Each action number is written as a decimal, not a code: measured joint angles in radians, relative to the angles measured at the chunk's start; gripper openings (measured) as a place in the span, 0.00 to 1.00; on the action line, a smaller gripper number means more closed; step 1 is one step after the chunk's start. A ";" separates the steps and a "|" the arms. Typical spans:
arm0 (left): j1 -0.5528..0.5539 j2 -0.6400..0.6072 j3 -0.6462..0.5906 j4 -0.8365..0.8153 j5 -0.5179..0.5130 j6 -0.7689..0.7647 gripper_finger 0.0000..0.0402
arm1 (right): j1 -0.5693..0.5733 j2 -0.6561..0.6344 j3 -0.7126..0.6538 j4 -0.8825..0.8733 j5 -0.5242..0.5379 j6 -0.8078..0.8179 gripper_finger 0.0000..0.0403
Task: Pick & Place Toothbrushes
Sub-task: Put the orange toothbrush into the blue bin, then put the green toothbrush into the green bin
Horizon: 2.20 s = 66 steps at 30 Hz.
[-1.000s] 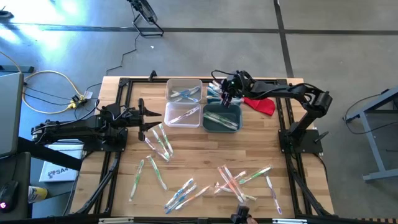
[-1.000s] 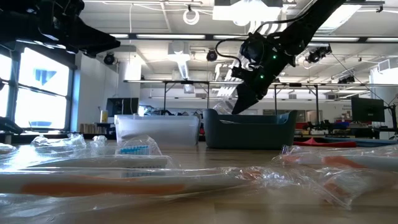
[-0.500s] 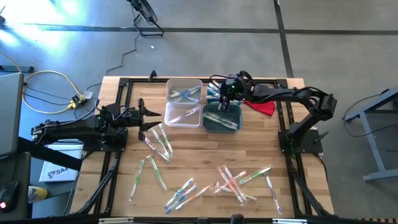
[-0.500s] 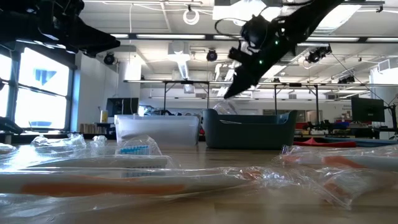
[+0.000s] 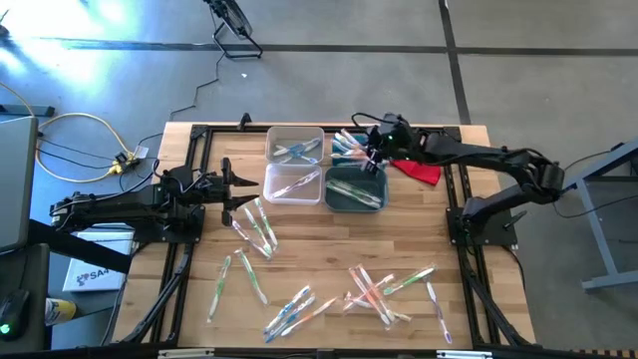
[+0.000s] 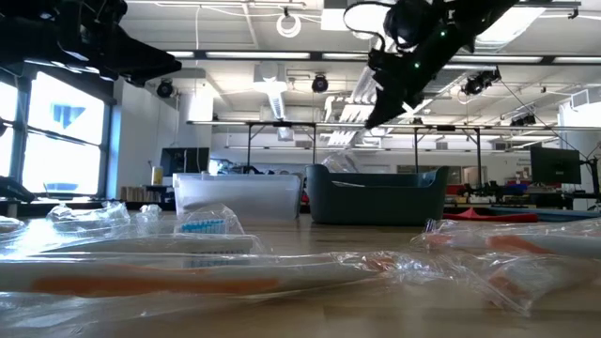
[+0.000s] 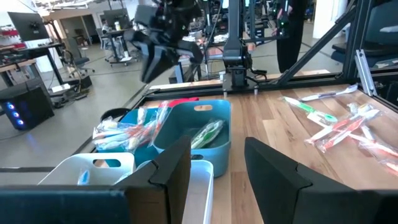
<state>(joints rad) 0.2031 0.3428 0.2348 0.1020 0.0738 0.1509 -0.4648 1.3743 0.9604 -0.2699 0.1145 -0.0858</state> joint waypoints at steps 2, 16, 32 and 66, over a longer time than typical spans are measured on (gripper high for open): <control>0.000 0.000 0.000 0.000 0.000 0.000 0.37 | 0.000 0.000 0.000 -0.051 -0.001 0.035 0.02; 0.000 0.000 0.000 0.000 0.000 0.000 0.37 | 0.013 0.174 -0.002 0.062 0.098 0.112 0.01; 0.000 0.000 0.000 0.000 0.000 0.000 0.37 | -0.015 0.327 -0.001 0.236 -0.040 0.116 0.01; 0.000 0.000 -0.001 0.001 0.000 0.001 0.37 | 0.242 -0.155 0.000 0.013 -0.070 0.196 0.01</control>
<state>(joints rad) 0.2028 0.3424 0.2340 0.1028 0.0738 0.1516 -0.2228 1.2195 0.9607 -0.2573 0.0444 0.1098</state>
